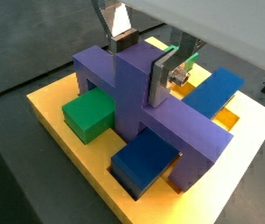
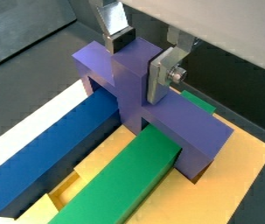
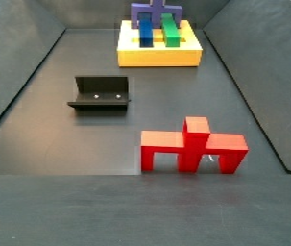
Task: Pick up the purple object. Move up. Place the purple object on the fixture. Regrasp the purple object. Move to above the board. Insert the purple object.
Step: Insert the purple object.
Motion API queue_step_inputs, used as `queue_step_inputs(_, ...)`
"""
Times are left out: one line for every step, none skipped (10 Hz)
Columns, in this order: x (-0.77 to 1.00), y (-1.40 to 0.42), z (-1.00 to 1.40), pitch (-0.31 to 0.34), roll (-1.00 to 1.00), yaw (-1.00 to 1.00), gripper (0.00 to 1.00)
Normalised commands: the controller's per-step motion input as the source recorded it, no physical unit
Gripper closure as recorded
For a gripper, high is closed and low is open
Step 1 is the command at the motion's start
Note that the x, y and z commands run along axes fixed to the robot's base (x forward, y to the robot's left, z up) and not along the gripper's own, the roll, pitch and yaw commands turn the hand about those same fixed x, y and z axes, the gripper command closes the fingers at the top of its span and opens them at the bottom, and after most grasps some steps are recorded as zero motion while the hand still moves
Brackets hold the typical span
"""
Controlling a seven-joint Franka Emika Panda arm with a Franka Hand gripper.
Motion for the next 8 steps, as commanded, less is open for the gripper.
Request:
queue_step_inputs(0.00,0.05,-0.07,0.083,-0.07,-0.14,1.00)
queue_step_inputs(0.07,0.00,0.00,0.320,-0.03,-0.25,1.00)
queue_step_inputs(0.00,0.00,0.00,0.340,0.00,-0.16,1.00)
queue_step_inputs(-0.03,0.00,0.00,0.276,0.04,-0.03,1.00)
queue_step_inputs(0.00,0.00,-0.09,0.171,0.06,-0.05,1.00)
queue_step_inputs(0.00,0.00,-0.20,0.130,0.21,0.00,1.00)
queue_step_inputs(0.00,0.00,-0.18,0.150,0.39,0.02,1.00)
queue_step_inputs(0.08,-0.05,-0.24,0.174,0.45,0.01,1.00)
